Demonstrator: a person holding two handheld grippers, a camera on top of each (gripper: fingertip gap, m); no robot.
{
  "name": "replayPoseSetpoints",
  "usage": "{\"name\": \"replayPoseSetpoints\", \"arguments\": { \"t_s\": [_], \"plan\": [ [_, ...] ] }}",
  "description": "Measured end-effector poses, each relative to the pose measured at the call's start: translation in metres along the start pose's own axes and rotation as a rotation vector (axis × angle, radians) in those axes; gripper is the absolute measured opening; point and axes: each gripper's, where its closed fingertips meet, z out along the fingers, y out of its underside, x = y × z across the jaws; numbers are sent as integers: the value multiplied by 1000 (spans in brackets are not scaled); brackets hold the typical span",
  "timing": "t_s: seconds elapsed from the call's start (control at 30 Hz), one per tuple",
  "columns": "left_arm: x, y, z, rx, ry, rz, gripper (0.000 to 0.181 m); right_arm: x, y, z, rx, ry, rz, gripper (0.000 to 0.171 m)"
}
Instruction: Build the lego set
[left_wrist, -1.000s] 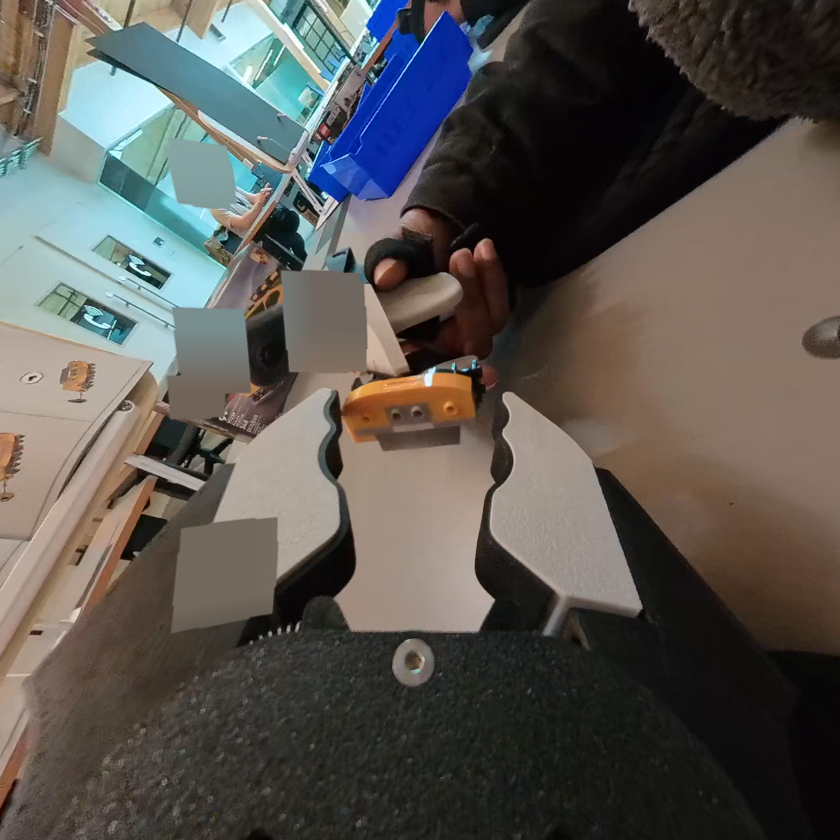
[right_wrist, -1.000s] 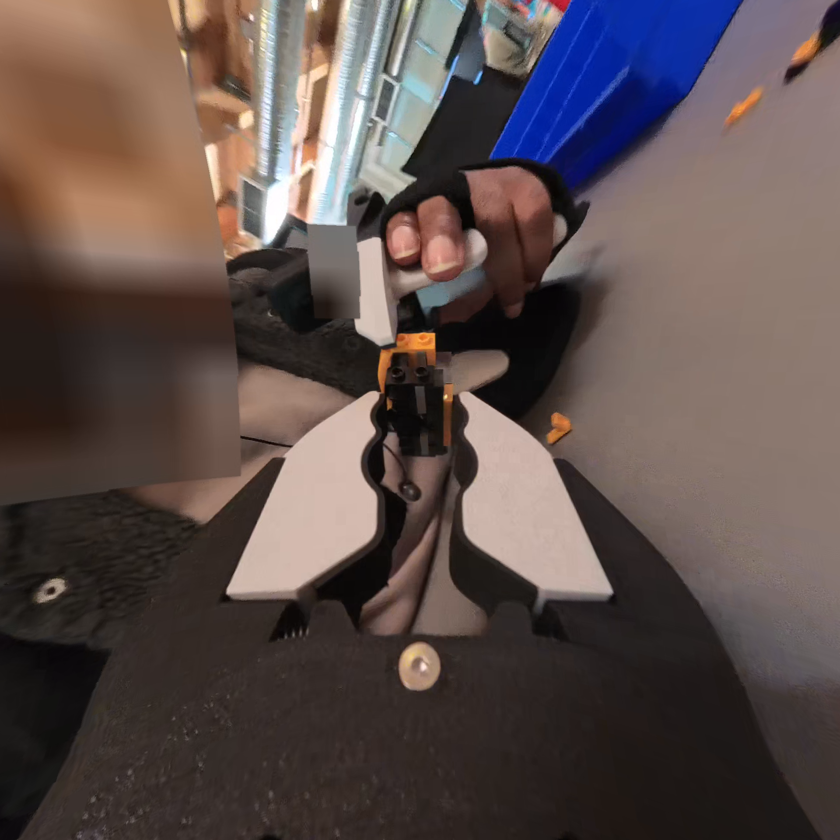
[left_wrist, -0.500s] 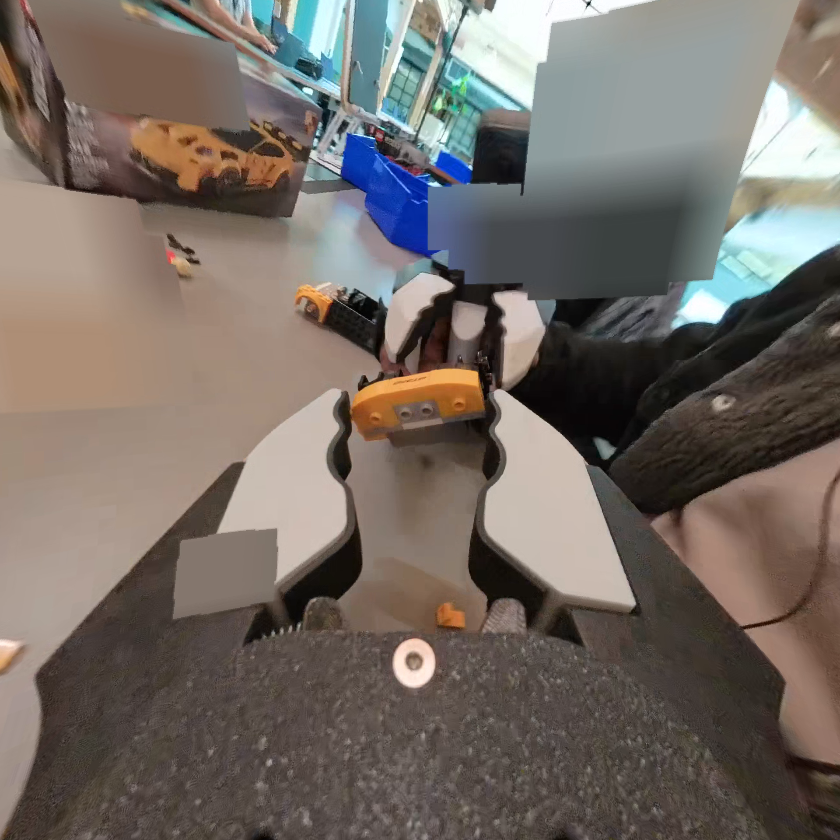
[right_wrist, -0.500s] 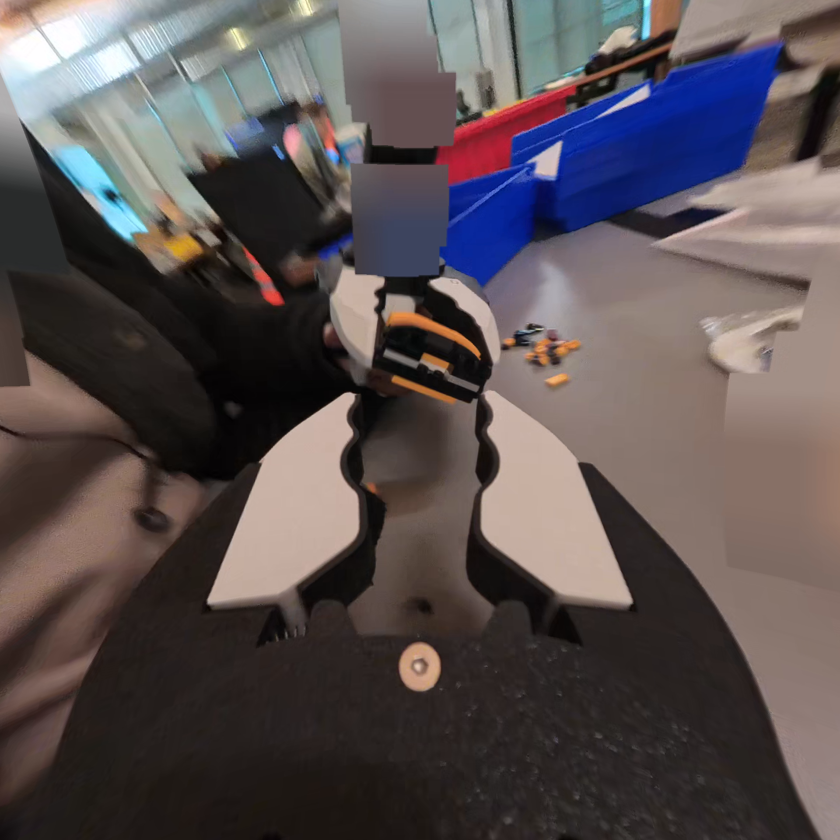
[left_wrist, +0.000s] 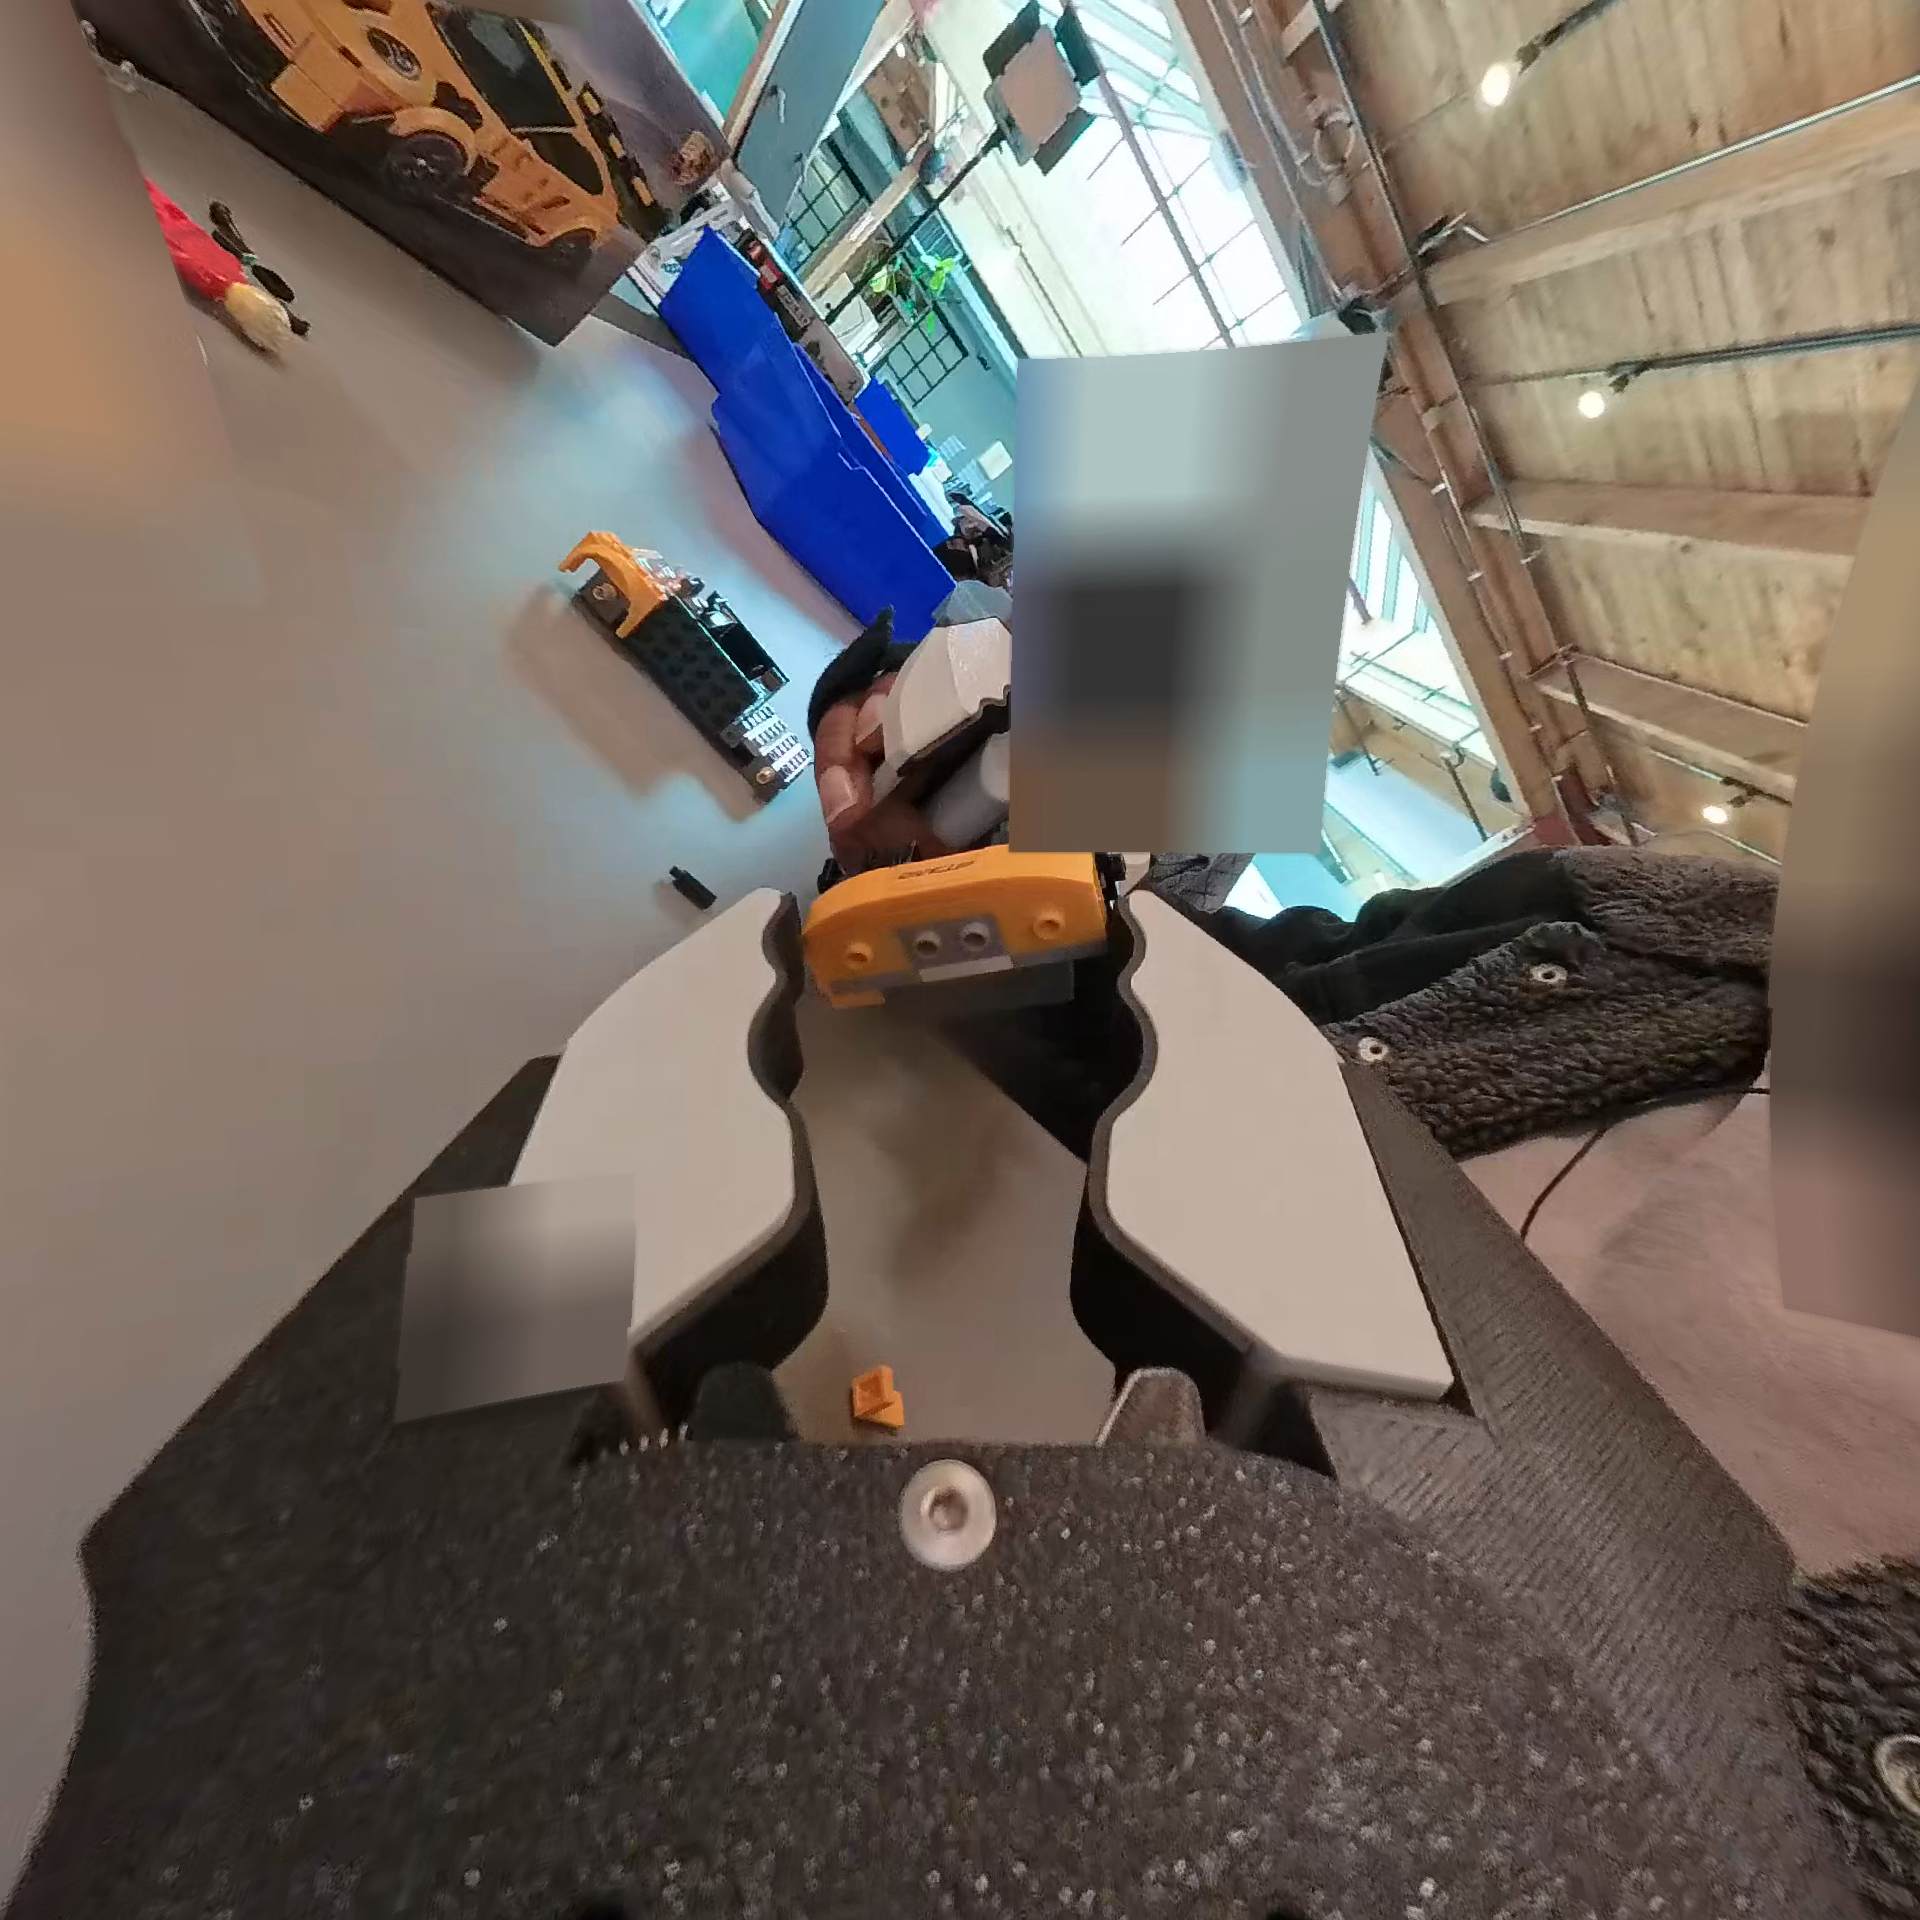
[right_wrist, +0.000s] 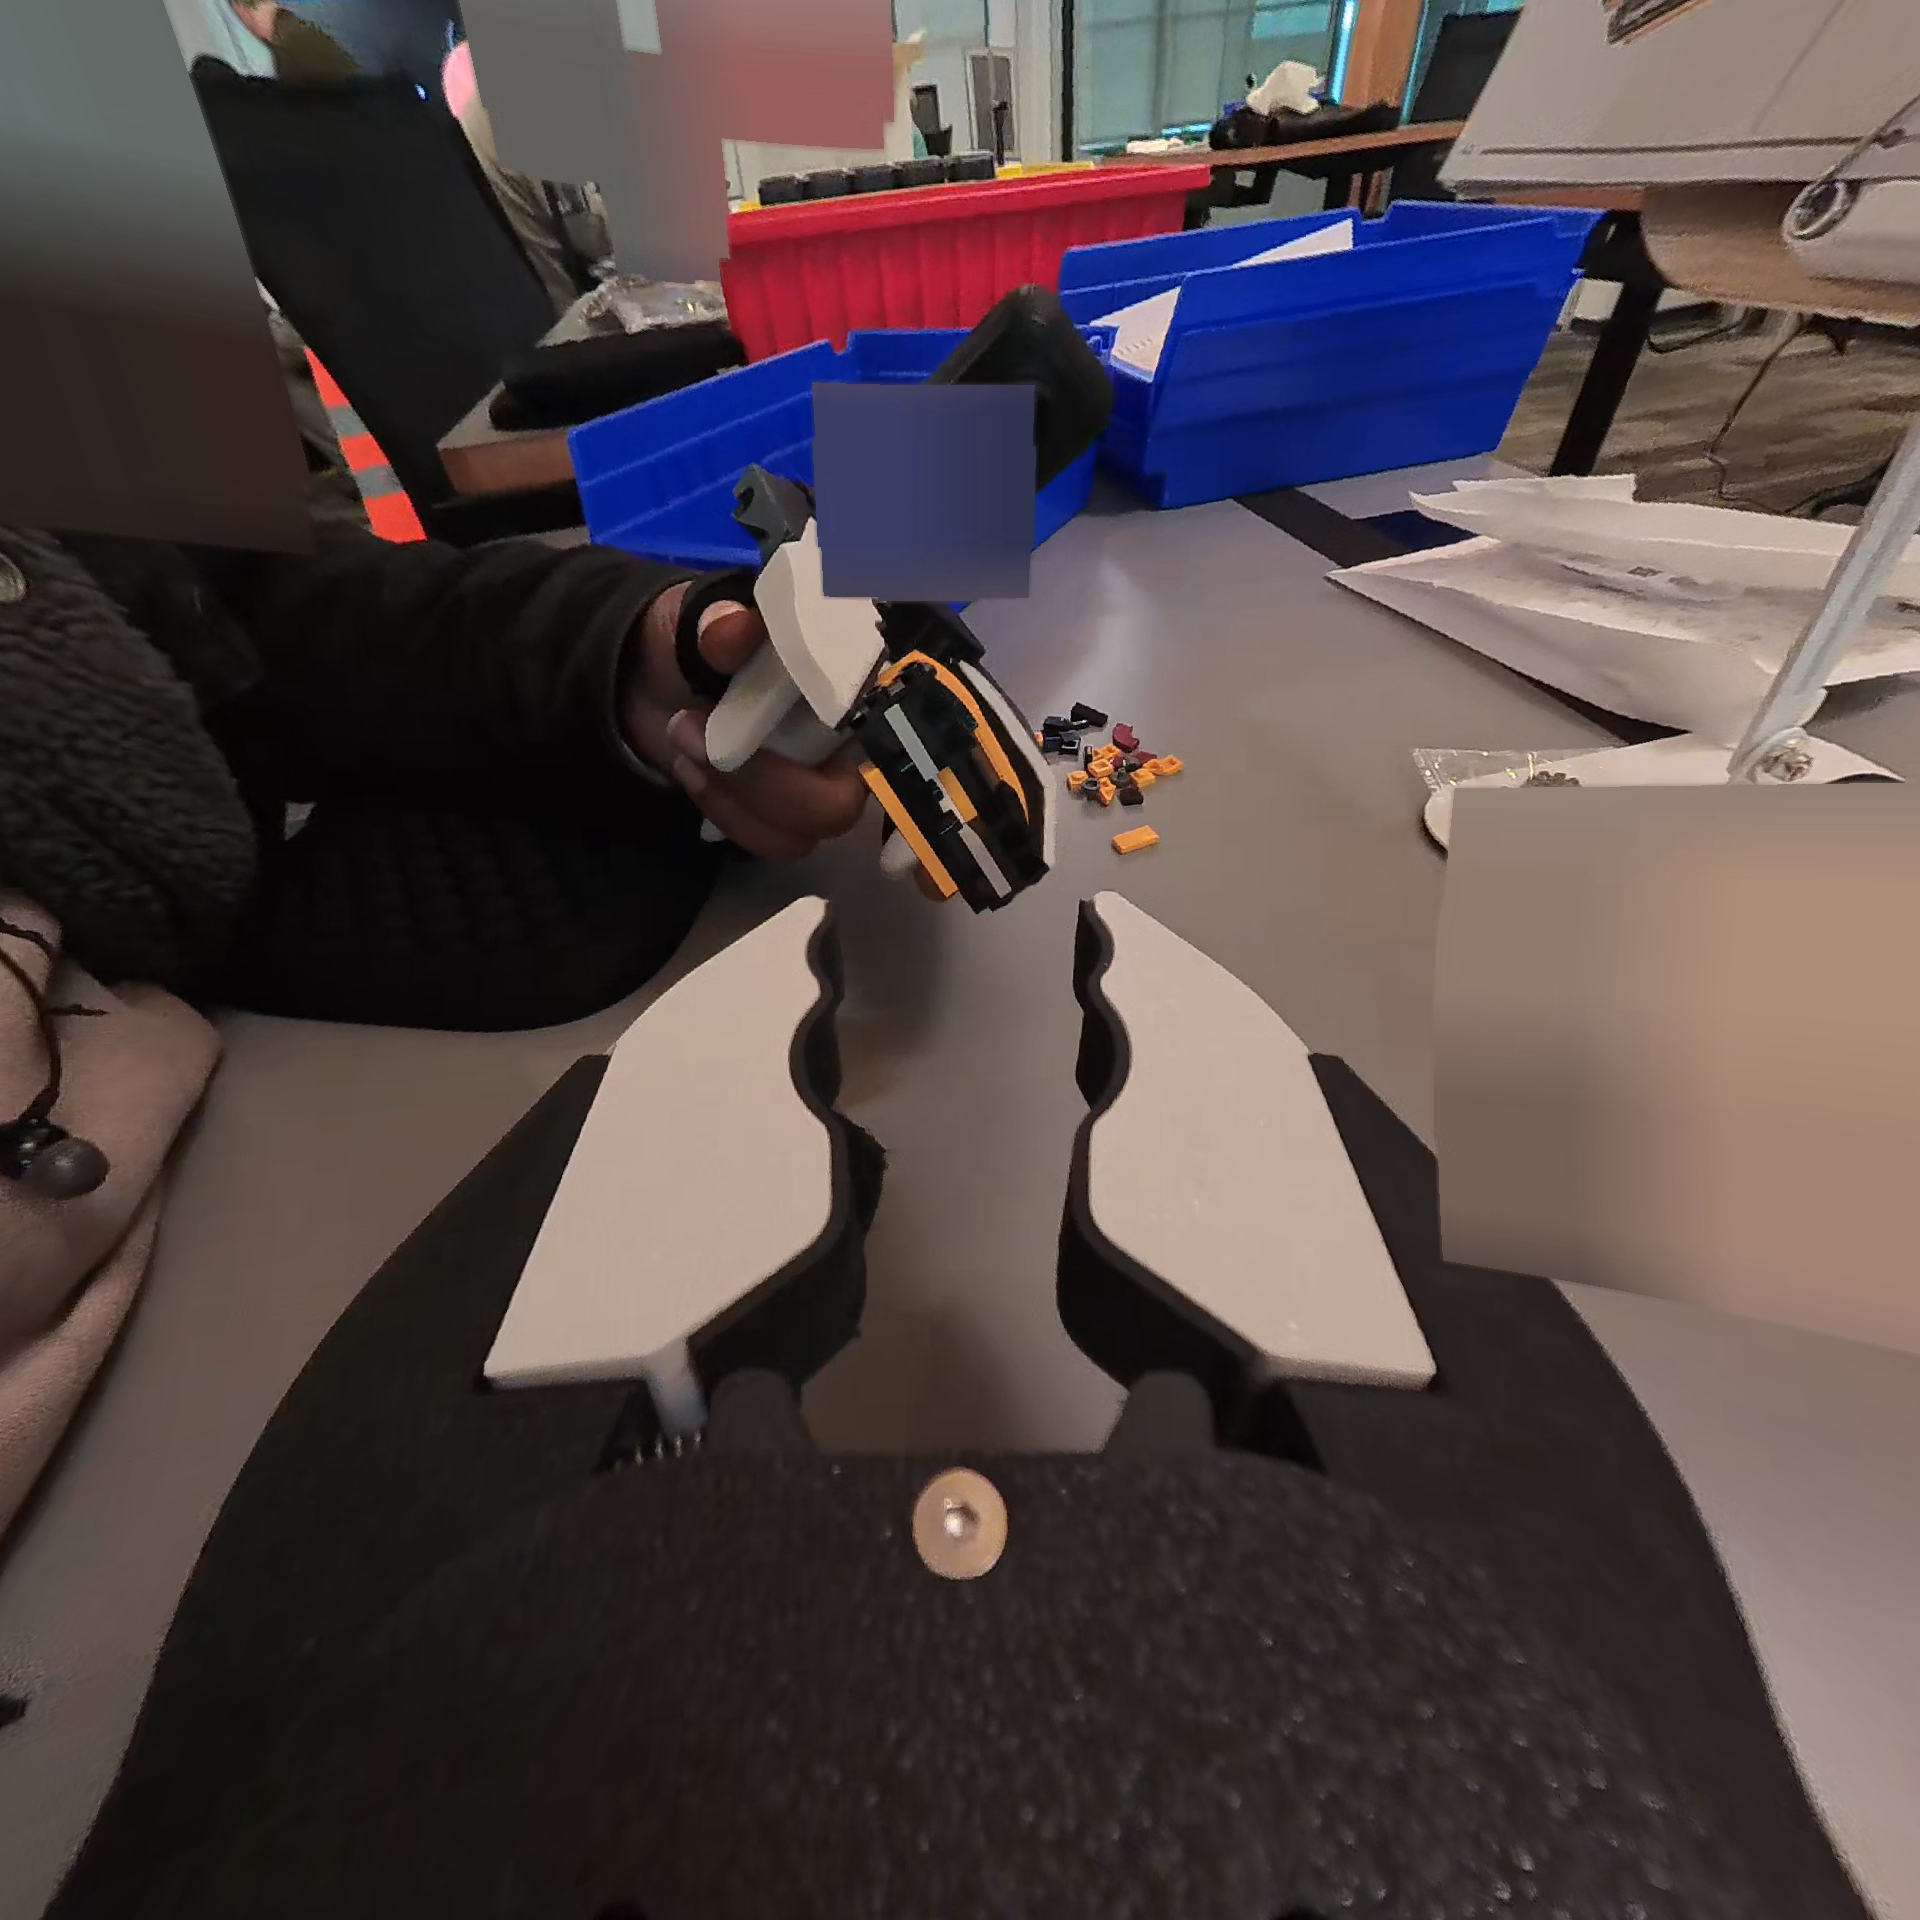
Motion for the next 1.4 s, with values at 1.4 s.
{"name": "replayPoseSetpoints", "arguments": {
  "t_s": [1.4],
  "plan": [
    [-8, 20, 5, -139, -138, 278, 56, -163, 134, -137, -1038, -267, -165, 18]
  ]
}}
